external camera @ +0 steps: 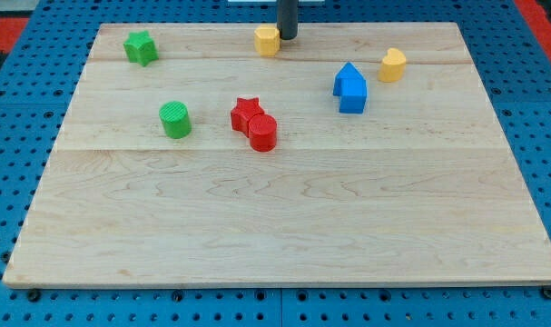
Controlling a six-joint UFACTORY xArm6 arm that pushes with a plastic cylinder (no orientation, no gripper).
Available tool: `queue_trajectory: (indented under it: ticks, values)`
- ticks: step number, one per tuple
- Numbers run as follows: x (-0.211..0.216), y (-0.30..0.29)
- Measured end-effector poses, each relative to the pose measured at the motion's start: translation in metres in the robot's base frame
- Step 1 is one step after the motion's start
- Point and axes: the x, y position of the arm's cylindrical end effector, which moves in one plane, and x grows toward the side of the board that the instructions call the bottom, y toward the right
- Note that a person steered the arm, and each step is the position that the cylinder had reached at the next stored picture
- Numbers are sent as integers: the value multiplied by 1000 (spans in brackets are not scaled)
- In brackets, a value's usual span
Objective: Move yellow heart to the center right
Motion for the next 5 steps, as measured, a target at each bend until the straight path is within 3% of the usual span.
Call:
queue_trajectory:
  ticks: [2,3,5]
  values:
    - [0,2]
    - [-1,87]
    - [3,99]
